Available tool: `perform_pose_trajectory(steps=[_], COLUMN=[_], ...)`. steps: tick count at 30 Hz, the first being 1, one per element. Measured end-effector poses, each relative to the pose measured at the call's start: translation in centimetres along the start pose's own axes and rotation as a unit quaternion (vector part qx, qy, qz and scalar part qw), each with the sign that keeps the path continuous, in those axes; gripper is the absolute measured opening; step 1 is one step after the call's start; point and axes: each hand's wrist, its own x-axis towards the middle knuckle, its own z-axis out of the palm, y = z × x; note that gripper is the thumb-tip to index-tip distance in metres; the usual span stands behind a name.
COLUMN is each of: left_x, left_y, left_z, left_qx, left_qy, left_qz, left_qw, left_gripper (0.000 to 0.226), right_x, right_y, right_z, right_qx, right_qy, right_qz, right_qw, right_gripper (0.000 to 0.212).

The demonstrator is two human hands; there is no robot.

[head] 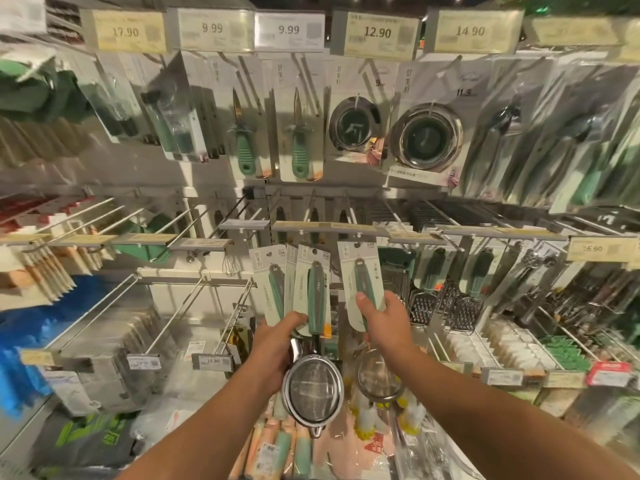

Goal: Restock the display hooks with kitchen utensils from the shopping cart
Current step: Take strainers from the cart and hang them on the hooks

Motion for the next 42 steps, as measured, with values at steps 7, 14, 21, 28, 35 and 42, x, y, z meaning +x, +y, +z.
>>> perform_pose_trajectory(steps=[7, 14, 21, 28, 35, 42], left_x=[-0.2, 0.2, -0.5, -1.1, -0.4, 0.2], left_y=[-0.1, -0.2, -0.6, -1.1, -1.0, -1.1], left_z=[0.7, 0.2, 0.4, 1.2, 1.3, 1.6], left_qx=[-0.014, -0.025, -0.018, -0.026, -0.041, -0.044], left_qy=[-0.007, -0.028, -0.066, -0.104, -0.114, -0.119], left_qz=[-0.001, 0.012, 0.028, 0.014, 0.008, 0.001], left_qw=[1.000, 0.999, 0.997, 0.994, 0.993, 0.992], left_gripper=[0.082, 0.033, 0.031, 0.037, 0.037, 0.039], right_x=[3.2, 5.3, 2.5, 0.8, 0.2, 0.4], right_y=[-0.9, -3.6, -2.0, -1.1, -0.8, -0.1], right_z=[1.1, 0.8, 1.6, 0.8, -1.7, -2.7], right_qx=[-0.018, -0.065, -0.001, 0.057, 0.057, 0.034], right_qy=[-0.001, -0.078, -0.224, -0.236, -0.218, -0.188], right_qz=[0.043, 0.111, 0.164, 0.109, 0.066, 0.042], right_qw=[0.999, 0.989, 0.961, 0.964, 0.972, 0.981], right_gripper=[0.066, 0.081, 0.062, 0.035, 0.019, 0.014])
